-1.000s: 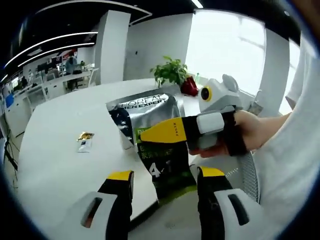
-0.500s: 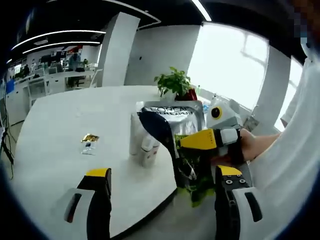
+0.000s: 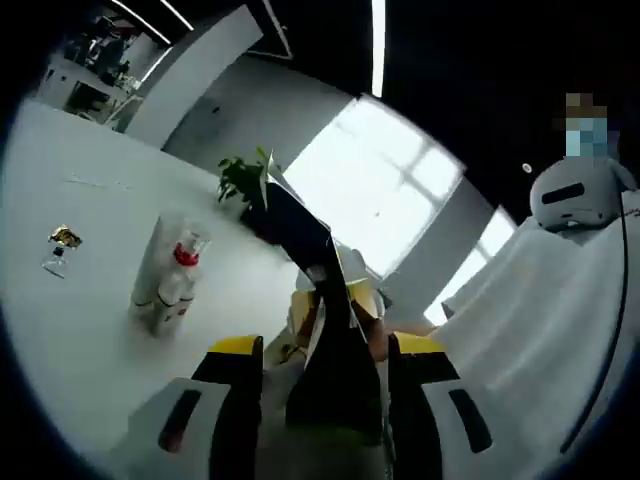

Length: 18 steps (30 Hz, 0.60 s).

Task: Arrange the skincare products in the storage area until every visible bottle or jar stands upright without overlapping.

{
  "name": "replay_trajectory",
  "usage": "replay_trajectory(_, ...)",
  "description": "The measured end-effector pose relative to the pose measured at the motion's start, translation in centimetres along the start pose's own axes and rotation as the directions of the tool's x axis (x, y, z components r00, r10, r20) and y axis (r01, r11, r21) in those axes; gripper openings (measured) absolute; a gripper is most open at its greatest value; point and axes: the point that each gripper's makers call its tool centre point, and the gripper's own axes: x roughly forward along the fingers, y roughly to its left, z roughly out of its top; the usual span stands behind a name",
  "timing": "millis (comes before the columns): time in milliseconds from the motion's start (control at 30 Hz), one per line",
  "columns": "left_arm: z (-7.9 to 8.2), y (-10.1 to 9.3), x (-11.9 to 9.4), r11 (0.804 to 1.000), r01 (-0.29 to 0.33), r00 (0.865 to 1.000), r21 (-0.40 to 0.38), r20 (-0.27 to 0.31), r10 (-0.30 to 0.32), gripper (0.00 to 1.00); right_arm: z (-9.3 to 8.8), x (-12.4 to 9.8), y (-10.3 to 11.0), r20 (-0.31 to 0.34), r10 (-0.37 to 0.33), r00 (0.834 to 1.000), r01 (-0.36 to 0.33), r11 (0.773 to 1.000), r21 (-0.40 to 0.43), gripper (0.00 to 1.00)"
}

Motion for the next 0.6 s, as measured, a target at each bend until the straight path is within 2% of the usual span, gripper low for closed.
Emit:
replay_trajectory(33,0.0,0.4,0.0,1.0,-0.017,1.0,-0.012,0.003,0.017,0.29,0.2,0.0,0.3,0.01,0.015,1.0,-0.015,1.0,0.009,0.06)
replay_trajectory(133,0.6,0.5,0.2,0.999,0.014,0.998,-0.045,0.056,-0.012,0.3,0.7,-0.3,0.2,0.038,0.019,0.999,-0.02,1.0,0.022,0.06)
replay_trajectory(400,0.7,0.3,0.1,0.995,0.052,0.996,-0.084,0.076,-0.046,0.29,1.0,-0.3,0.5,0.057,0.036,0.998,-0.038,0.999,0.036,0.06)
replay_trajectory(467,0.9,0.5,0.0,0.996,0.039,0.996,-0.086,0.079,-0.032,0.27,1.2,-0.4,0.2,0.065,0.02,0.998,-0.022,0.999,0.037,0.07)
replay_trajectory(533,1.6,1.5,-0.2,0.996,-0.025,0.994,-0.08,0.104,0.033,0.23,1.7,-0.7,-0.7,0.09,-0.037,0.995,0.033,0.998,0.051,0.07)
replay_trajectory(567,1.9,1.7,-0.3,0.996,-0.037,0.992,-0.08,0.116,0.046,0.22,1.9,-0.8,-1.0,0.098,-0.052,0.994,0.049,0.998,0.039,0.07)
replay_trajectory(600,2.4,2.2,-0.5,0.993,-0.072,0.987,-0.09,0.137,0.084,0.21,2.2,-1.0,-1.2,0.113,-0.066,0.991,0.062,0.997,0.035,0.07)
